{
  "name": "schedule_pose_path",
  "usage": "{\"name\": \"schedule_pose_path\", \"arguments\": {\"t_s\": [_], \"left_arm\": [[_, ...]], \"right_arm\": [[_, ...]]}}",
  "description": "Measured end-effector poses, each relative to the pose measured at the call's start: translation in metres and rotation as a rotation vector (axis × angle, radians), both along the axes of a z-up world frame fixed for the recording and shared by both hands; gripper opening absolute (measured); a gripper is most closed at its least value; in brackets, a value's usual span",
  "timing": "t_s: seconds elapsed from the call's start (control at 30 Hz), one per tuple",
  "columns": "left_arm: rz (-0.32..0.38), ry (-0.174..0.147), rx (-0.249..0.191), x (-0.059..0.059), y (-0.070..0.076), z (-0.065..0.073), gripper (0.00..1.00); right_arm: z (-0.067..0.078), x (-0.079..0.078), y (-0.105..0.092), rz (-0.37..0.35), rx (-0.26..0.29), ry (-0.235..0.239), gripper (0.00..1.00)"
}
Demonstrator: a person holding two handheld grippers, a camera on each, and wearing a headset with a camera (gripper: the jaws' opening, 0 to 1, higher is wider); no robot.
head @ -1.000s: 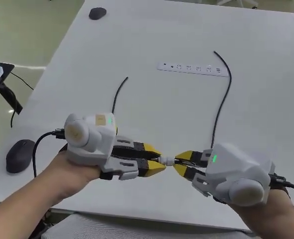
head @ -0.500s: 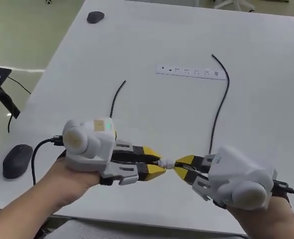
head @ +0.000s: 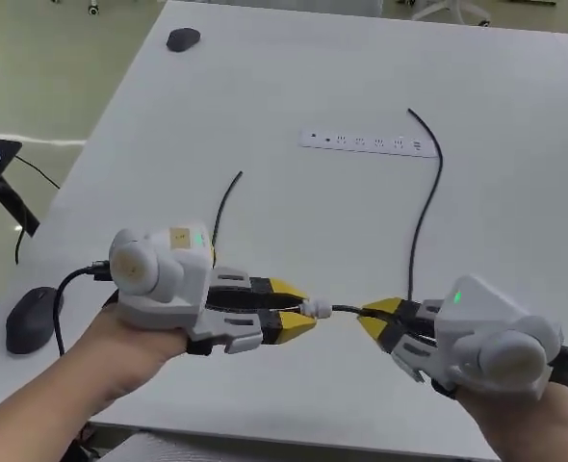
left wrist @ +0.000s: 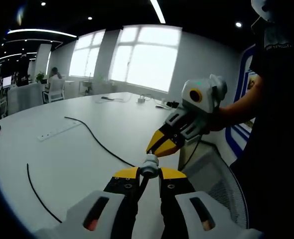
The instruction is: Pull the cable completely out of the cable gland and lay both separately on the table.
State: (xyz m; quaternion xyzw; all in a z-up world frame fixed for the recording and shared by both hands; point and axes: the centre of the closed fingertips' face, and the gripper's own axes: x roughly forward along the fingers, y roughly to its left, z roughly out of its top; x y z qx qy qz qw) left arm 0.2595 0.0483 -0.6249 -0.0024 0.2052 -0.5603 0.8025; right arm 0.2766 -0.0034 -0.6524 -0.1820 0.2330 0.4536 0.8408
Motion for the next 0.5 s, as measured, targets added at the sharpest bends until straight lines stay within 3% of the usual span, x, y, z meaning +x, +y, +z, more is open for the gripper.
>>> {"name": "schedule_pose_path", "arguments": {"t_s": [0.33, 0.47, 0.5], "left_arm": [[0.027, -0.003, -0.014, 0.0, 0.002, 0.002, 0.15], [0.03, 0.0, -0.022, -0.002, 0.0, 0.003, 0.15], [0.029, -0.002, -0.019, -0.003, -0.001, 0.003, 0.15]], "right_arm": [[-0.015, 0.01, -0.028, -0.171, 0.032, 0.075, 0.0], [-0.024, 0.009, -0.036, -0.249, 0.074, 0.148, 0.0], [-0.029, 0.009, -0.04, -0.266, 0.061, 0.152, 0.0]]}}
